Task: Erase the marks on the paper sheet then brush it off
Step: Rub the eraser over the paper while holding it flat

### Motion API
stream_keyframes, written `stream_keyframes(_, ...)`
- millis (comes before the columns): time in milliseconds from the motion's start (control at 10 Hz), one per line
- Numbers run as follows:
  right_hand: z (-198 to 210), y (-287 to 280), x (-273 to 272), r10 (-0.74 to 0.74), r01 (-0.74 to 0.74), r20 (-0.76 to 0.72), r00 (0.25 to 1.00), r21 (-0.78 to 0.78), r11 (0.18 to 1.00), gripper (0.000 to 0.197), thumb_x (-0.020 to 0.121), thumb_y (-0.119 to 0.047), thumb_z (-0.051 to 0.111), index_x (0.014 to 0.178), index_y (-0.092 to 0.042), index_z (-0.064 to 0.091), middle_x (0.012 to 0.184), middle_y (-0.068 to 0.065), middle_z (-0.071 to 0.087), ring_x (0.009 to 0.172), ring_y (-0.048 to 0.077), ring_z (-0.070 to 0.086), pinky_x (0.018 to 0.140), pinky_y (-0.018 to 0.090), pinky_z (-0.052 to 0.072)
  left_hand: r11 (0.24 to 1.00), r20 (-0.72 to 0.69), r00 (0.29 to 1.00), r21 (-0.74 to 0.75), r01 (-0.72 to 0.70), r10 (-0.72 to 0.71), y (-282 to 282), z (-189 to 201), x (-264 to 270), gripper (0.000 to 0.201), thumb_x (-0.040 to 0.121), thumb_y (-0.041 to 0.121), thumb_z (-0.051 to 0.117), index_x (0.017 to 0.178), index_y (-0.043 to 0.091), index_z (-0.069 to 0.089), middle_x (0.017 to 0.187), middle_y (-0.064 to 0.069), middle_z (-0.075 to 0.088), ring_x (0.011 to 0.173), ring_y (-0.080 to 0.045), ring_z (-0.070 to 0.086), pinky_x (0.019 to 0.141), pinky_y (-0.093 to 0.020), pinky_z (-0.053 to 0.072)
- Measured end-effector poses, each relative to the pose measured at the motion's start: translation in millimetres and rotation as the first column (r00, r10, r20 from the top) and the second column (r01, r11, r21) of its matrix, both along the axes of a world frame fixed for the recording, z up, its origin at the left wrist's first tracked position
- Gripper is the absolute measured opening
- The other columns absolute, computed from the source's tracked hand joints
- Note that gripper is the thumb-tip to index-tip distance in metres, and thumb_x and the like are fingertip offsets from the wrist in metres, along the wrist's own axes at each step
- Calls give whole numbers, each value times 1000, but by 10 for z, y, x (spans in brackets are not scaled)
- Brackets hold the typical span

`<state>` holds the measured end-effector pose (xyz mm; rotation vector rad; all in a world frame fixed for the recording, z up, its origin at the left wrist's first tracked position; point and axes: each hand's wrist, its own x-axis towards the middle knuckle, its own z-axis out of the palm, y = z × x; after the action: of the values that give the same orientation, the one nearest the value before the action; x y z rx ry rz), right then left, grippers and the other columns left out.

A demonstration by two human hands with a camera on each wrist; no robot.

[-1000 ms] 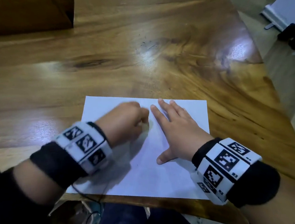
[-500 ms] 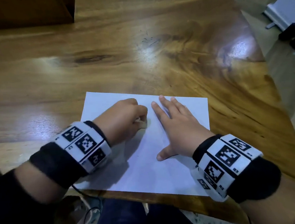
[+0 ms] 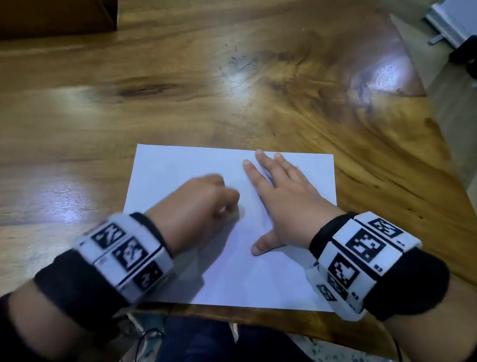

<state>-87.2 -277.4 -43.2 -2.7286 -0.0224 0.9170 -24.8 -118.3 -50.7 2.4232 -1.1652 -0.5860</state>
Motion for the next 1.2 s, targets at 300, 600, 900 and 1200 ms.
stream_keyframes(300,-16,-25,-37,62,-62,-6,998,-15,998,142,58,-59,80,145,-25,-27,149,0,-40,138,23,-34,115,37,-13,999,-158,987,-33,-30,25,209,172,-60,20,67,38,56,76,24,67,67,6,52,64,-15,50,57,-21,35)
stream_keyframes(600,-4,-15,-28,80,-82,-32,996,-48,995,146,56,-61,80,143,-23,-30,147,2,-43,137,25,-36,113,38,-15,994,-122,989,61,86,-78,276,80,-335,13,75,21,64,67,22,54,69,5,43,63,-22,54,57,-22,39)
stream_keyframes(900,11,1,-27,82,-83,-30,996,-52,995,145,57,-60,80,144,-23,-30,147,3,-42,138,25,-35,114,39,-14,998,-127,990,-21,-61,58,209,54,-146,8,72,23,60,65,21,59,66,2,47,58,-21,51,58,-29,46)
stream_keyframes(1200,0,4,-27,80,-81,-20,997,-58,995,146,56,-59,80,143,-23,-30,148,3,-42,138,25,-34,113,38,-15,996,-131,987,-16,90,-91,125,155,-128,18,78,26,49,65,17,57,70,4,43,62,-18,47,60,-28,40)
